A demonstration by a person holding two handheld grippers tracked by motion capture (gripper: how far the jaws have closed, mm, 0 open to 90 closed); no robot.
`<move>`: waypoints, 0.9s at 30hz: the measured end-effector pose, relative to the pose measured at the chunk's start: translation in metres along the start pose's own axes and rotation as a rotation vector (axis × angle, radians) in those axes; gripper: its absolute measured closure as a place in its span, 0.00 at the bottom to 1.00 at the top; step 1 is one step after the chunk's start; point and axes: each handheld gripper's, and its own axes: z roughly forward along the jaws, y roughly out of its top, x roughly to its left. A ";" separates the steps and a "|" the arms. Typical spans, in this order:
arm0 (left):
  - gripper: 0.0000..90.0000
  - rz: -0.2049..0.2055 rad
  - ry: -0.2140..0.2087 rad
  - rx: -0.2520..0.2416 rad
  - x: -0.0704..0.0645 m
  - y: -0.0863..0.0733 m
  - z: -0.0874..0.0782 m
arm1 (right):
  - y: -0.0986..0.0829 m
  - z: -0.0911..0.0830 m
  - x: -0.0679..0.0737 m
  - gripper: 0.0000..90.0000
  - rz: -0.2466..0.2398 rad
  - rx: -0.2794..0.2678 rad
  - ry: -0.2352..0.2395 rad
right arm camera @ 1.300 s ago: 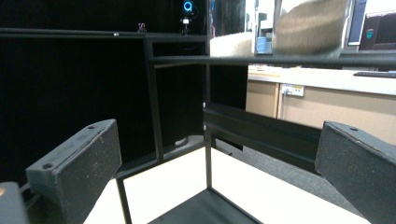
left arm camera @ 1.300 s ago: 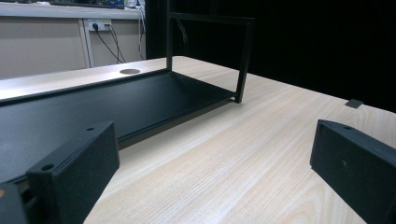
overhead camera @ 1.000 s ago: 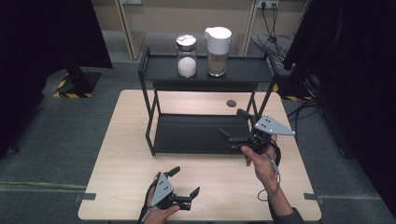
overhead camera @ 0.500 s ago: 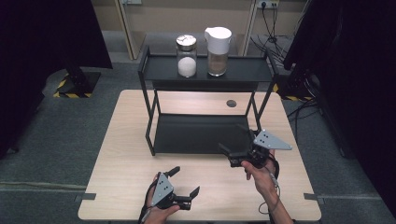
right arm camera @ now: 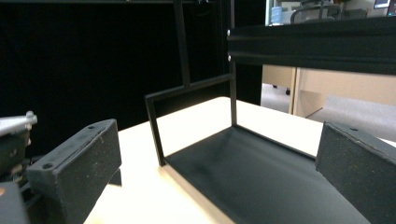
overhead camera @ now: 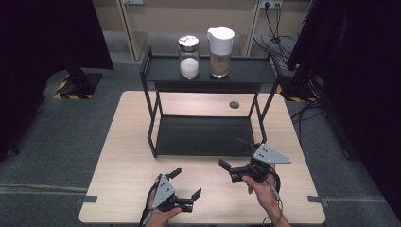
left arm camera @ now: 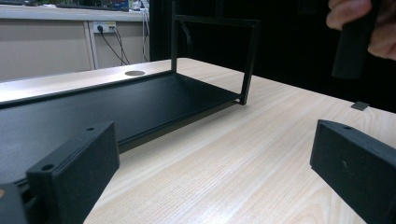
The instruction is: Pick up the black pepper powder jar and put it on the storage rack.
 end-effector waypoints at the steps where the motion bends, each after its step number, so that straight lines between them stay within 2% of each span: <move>1: 0.01 0.000 0.000 0.000 0.000 0.000 0.000 | -0.002 -0.001 0.000 0.01 0.002 0.003 0.000; 15: 0.01 0.003 0.007 -0.006 0.002 0.000 -0.001 | -0.031 -0.010 0.008 0.01 0.018 0.014 0.004; 27: 0.01 0.002 0.015 -0.010 0.003 0.000 -0.001 | -0.052 -0.012 0.015 0.01 -0.002 0.048 -0.002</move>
